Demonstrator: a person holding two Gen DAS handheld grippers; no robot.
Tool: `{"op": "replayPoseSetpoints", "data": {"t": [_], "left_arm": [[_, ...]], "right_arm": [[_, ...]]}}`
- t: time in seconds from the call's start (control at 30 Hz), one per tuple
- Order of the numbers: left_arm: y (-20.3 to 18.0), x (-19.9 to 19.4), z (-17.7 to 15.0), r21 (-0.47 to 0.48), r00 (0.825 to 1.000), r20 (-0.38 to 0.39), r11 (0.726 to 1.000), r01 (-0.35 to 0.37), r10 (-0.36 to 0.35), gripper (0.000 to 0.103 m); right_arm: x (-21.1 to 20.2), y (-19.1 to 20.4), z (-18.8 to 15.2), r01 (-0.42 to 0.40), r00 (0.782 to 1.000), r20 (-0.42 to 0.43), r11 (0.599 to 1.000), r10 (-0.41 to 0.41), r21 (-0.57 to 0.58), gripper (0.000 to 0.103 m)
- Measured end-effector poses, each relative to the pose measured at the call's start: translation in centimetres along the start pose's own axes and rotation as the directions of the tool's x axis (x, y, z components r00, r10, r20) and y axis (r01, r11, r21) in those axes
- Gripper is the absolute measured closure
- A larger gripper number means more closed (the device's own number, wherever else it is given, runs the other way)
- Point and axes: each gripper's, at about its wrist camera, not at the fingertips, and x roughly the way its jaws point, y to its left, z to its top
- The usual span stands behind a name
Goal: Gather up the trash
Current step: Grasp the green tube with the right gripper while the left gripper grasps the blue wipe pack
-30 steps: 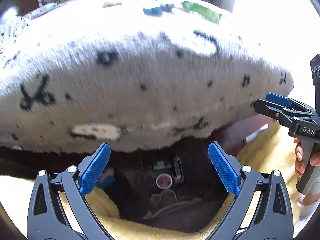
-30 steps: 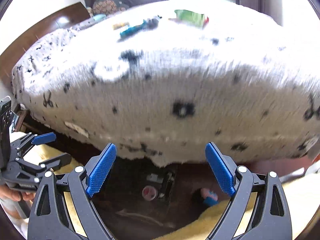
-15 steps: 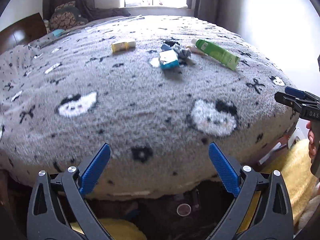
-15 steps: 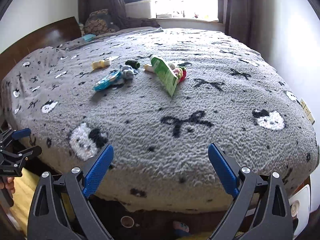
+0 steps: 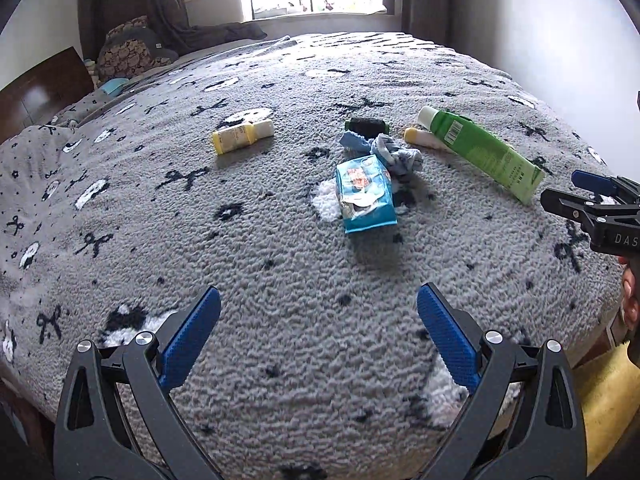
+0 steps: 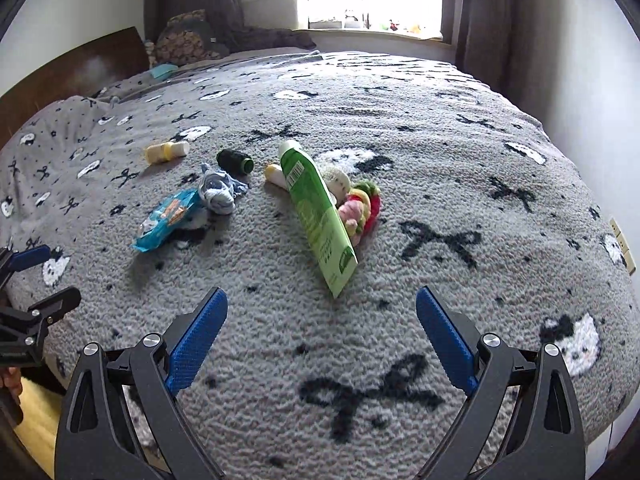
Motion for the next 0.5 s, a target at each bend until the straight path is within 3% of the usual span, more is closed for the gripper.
{"op": "replayPoseSetpoints", "data": {"t": [0.23,0.5], "left_arm": [[-0.9,4.1,3.5,-0.022,0.998,-0.046,0.999,0.044,-0.045,0.010],[-1.9,7.7,5.8,-0.036,0.995,-0.087,0.999,0.041,-0.044,0.019]], "right_arm": [[2.7,0.8,3.6,-0.020,0.999,0.027,1.000,0.021,-0.012,0.013],[6.4,1.2,6.3,-0.011,1.000,0.009,1.000,0.012,-0.027,0.034]]}}
